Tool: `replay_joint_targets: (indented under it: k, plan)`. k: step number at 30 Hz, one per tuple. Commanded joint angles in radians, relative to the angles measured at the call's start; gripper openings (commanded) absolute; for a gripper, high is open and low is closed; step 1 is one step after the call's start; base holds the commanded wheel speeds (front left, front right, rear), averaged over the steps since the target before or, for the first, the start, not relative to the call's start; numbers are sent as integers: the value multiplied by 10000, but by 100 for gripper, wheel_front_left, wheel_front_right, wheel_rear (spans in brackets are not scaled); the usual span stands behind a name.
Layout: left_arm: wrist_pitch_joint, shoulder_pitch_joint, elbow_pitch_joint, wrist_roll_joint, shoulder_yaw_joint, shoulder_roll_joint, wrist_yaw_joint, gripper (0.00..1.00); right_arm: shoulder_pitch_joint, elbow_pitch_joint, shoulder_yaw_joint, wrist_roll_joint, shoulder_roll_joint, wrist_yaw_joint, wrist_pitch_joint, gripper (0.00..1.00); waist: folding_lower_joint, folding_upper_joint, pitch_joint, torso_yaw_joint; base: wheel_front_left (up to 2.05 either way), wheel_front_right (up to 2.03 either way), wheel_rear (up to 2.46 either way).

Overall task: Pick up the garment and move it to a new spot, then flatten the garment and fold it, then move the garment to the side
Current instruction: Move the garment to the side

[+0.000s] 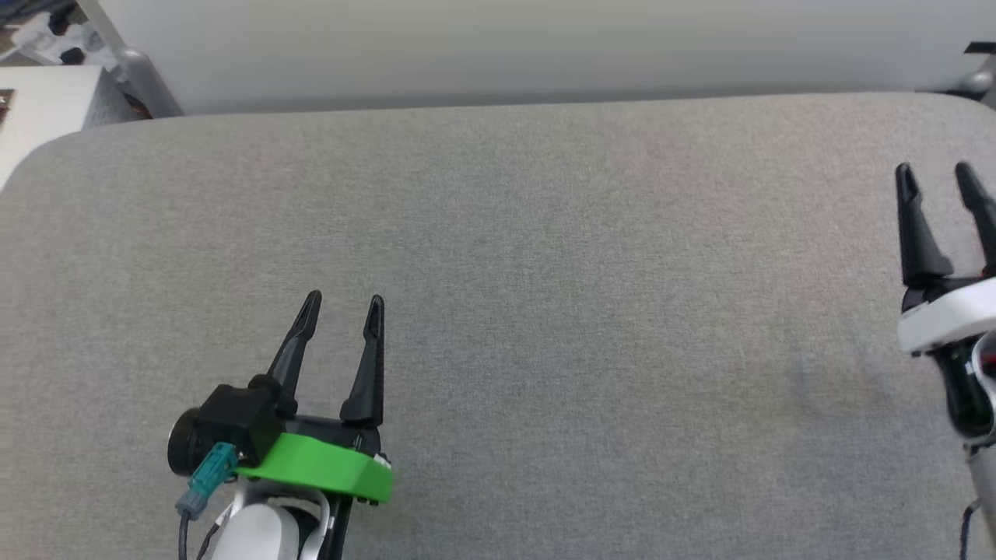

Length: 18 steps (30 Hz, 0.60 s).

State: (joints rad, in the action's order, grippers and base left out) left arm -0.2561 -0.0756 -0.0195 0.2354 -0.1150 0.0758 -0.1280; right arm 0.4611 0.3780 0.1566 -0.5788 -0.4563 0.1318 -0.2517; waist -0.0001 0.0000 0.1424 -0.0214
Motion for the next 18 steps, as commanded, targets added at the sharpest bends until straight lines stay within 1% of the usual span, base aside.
replay_joint_targets:
  k: [1, 4, 8, 12, 14, 18]
  plan:
    - [-57, 215, -85, 118, 91, -58, -26, 100, -539, -399, -234, 203, 379, -11, -85, 100, 1, 0, -595, 475, 0, 0, 0]
    - [-57, 465, -266, 117, 154, -99, -26, 100, -1600, -1401, -736, 670, 1165, -11, -95, 100, 1, 0, -775, 528, 0, 0, 0]
    - [-57, 702, -390, 110, 211, -142, -26, 100, -2866, -2538, -1112, 1504, 2090, -11, -98, 100, 1, 0, -919, 600, 0, 0, 0]
    - [-57, 895, -507, 103, 349, -175, -26, 100, -3787, -3008, -1403, 2310, 2891, -11, -99, 100, 1, 0, -1062, 646, 0, 0, 0]
    - [-57, 962, -615, 55, 360, -182, -26, 100, -4087, -3153, -1505, 2640, 3187, -11, -99, 100, 1, 0, -1103, 663, 0, 0, 0]
    - [-57, 1020, -770, 6, 373, -192, -27, 100, -4490, -3348, -1616, 3133, 3549, -11, -100, 100, 1, 0, -1146, 676, 0, 0, 0]
